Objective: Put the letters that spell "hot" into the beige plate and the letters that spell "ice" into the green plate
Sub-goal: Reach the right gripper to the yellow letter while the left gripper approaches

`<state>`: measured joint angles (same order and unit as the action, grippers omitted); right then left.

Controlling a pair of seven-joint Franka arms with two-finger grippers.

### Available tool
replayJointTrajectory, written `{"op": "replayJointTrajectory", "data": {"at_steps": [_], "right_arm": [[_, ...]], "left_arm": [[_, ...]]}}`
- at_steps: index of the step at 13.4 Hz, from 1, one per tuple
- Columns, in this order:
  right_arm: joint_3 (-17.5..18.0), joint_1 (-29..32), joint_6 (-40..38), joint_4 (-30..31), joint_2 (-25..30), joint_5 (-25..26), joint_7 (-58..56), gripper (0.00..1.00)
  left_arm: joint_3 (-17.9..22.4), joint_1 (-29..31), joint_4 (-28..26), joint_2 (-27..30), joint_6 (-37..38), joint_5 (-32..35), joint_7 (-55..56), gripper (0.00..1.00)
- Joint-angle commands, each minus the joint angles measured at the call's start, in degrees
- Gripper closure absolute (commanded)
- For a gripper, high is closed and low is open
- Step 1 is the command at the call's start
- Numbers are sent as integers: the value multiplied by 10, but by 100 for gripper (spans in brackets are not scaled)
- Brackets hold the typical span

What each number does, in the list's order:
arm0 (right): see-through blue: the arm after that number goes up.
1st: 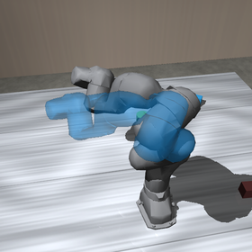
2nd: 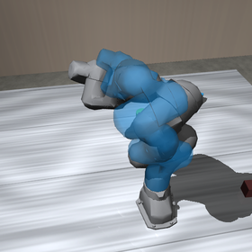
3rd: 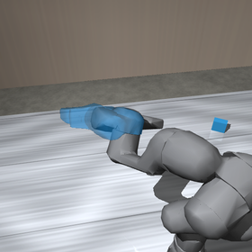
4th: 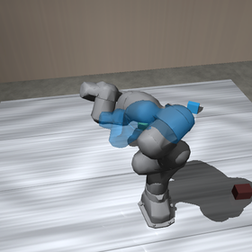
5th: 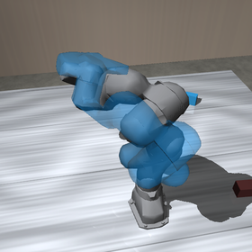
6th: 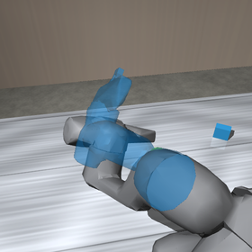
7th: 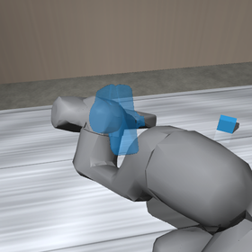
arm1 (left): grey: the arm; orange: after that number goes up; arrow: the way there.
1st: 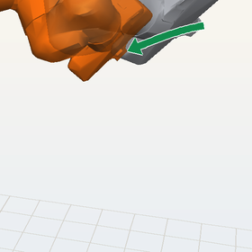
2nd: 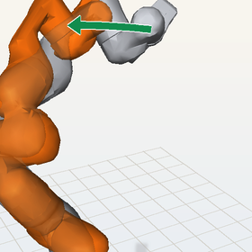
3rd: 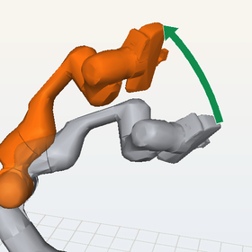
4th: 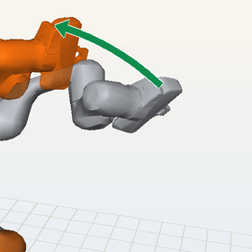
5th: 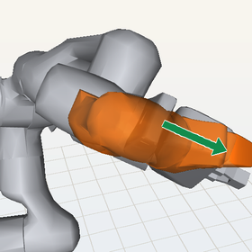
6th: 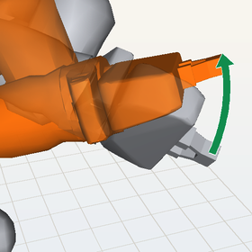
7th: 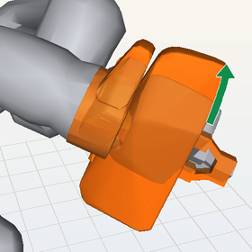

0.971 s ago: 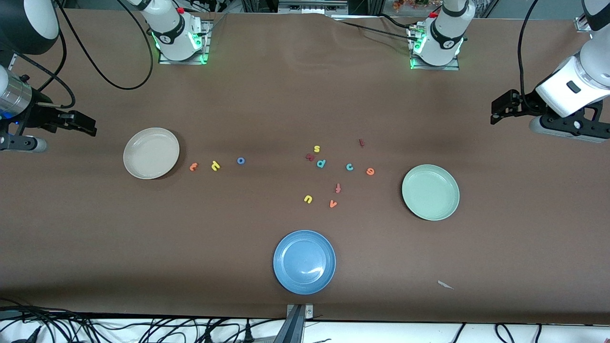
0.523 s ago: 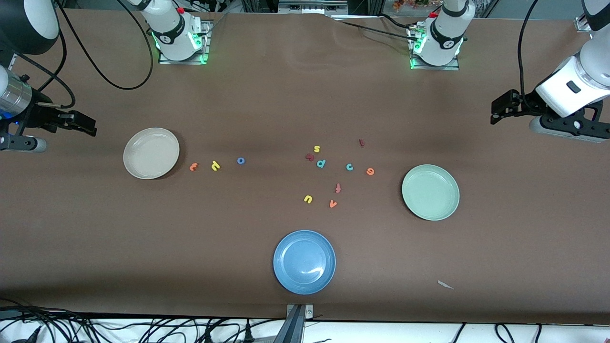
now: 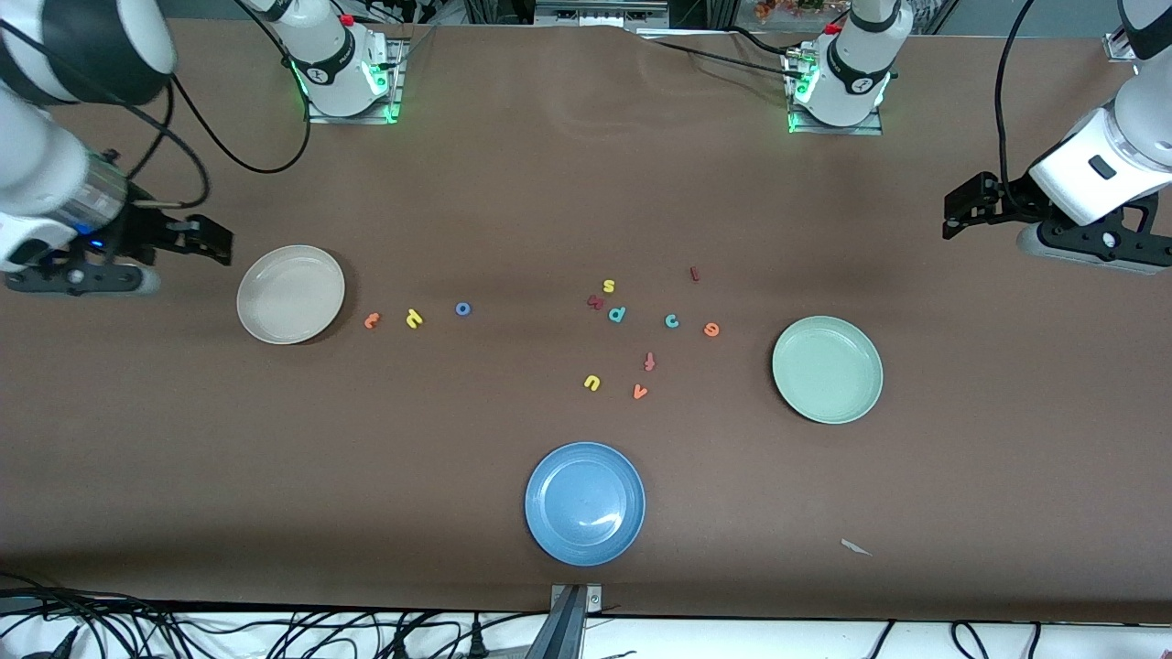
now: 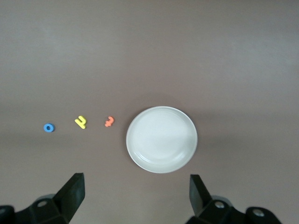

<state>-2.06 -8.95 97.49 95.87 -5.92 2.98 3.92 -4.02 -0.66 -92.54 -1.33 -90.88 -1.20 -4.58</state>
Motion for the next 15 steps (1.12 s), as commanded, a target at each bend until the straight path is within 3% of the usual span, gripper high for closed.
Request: {"op": "replayJointTrajectory", "data": {"at_steps": [1, 5, 8, 13, 15], "right_arm": [[-2, -21, 35, -8, -45, -43, -7, 1], [0, -52, 106, 17, -111, -51, -22, 1], [23, -52, 163, 43, -148, -52, -48, 1], [62, -52, 285, 150, -173, -50, -98, 2], [72, -52, 316, 184, -173, -46, -102, 2]], "left_arm": [[-2, 5, 19, -9, 14, -12, -13, 0], [-1, 6, 19, -9, 14, -12, -13, 0], [-2, 4, 19, -9, 14, -13, -12, 0], [-6, -24, 19, -58, 14, -13, -11, 0], [-9, -39, 21, -102, 7, -21, -10, 0]]}}
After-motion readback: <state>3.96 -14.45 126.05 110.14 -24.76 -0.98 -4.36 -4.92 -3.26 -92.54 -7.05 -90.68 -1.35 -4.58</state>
